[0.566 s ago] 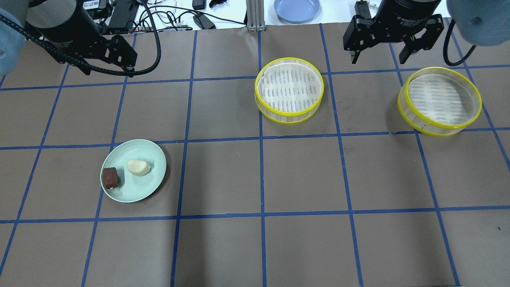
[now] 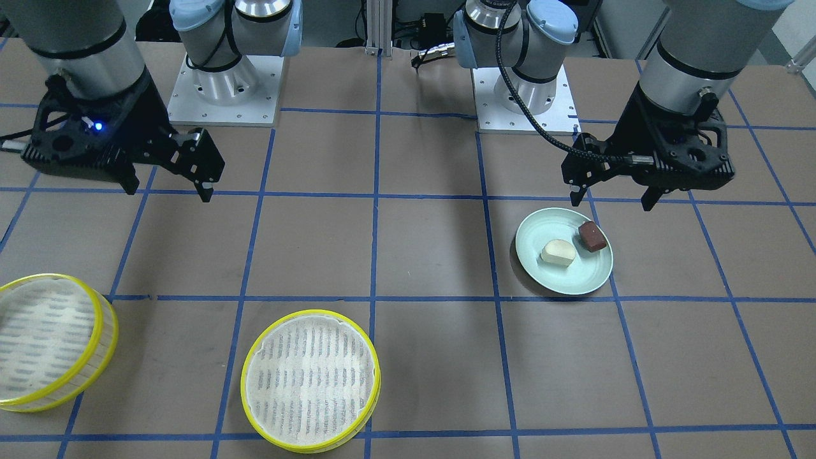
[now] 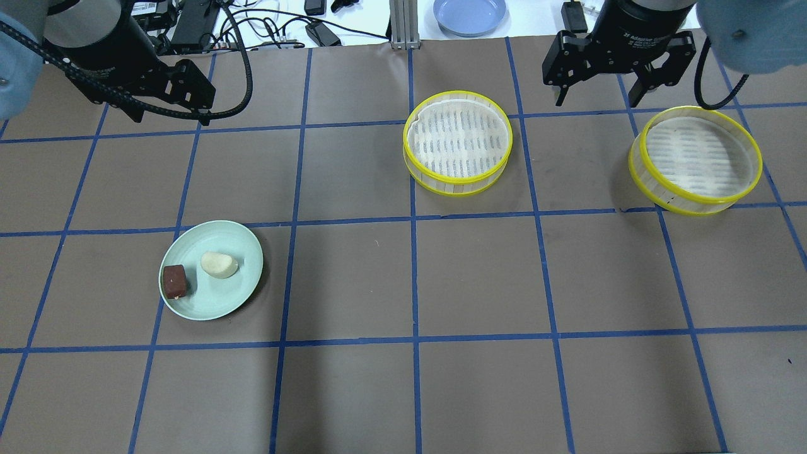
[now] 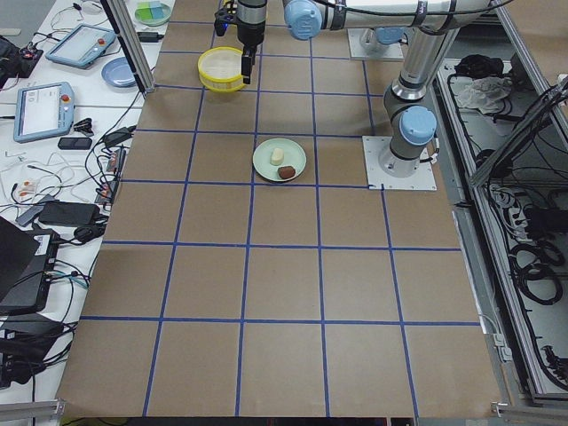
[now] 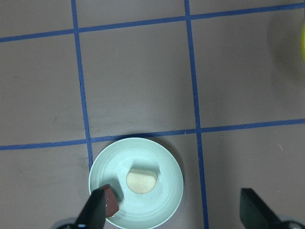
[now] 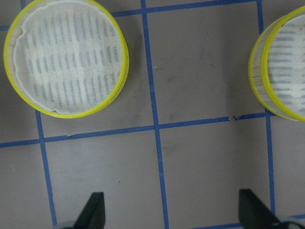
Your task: Stack buns with steamer
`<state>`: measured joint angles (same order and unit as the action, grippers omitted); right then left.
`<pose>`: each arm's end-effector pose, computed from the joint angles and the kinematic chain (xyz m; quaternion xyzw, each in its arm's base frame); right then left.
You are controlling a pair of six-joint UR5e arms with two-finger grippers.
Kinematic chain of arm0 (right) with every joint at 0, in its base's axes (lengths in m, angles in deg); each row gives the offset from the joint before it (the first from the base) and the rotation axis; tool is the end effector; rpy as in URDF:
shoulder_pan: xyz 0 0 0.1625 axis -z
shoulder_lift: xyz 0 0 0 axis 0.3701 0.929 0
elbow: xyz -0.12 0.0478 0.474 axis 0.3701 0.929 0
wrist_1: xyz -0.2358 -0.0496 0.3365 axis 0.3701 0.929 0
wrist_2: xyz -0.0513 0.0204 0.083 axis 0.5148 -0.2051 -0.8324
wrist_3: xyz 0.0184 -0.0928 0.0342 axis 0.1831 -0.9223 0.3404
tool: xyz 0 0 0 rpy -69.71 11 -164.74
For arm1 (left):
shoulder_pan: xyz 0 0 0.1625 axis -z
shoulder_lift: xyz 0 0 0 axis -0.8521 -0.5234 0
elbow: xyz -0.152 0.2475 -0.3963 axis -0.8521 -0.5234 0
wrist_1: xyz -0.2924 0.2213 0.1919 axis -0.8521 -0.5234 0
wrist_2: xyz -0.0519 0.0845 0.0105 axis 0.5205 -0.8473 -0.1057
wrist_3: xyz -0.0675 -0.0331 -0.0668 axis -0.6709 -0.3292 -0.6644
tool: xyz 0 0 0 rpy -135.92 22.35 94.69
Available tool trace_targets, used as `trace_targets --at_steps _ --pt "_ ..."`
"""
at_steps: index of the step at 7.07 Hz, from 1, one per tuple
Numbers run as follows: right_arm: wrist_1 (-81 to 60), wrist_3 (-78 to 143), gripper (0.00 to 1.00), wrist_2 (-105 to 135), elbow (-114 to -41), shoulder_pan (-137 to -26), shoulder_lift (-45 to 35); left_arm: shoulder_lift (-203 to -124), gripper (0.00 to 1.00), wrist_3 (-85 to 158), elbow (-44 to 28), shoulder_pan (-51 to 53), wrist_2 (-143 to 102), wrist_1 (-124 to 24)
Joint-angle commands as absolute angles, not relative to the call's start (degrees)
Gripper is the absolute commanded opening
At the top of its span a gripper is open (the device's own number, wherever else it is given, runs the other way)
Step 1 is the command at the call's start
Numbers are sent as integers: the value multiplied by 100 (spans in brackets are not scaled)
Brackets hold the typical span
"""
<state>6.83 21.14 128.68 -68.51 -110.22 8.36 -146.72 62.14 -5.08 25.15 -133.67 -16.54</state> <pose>0.1174 -0.5587 0.5485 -0.0581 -0.9979 0.0266 0.0060 -0.0707 -0.5374 0.5552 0.0381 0.9980 -0.0460 0.0223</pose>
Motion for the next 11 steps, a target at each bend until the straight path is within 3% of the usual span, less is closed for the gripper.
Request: trace_targets --at_steps 1,3,5,11 --pt "1543 1352 100 12922 -6845 -10376 95 -14771 100 6235 -1030 2226 -13351 -1596" --pt "1813 532 100 12861 -6775 -9455 -461 -15069 100 6217 -1822 1847 -13315 -1474" --pt "2057 -758 100 12949 -6766 -8583 -970 -15594 100 6209 -1913 1811 -13342 -1464" --pt "3445 -1968 100 13338 -6775 -7894 -1921 -16906 98 6217 -1983 1767 -13342 -1245"
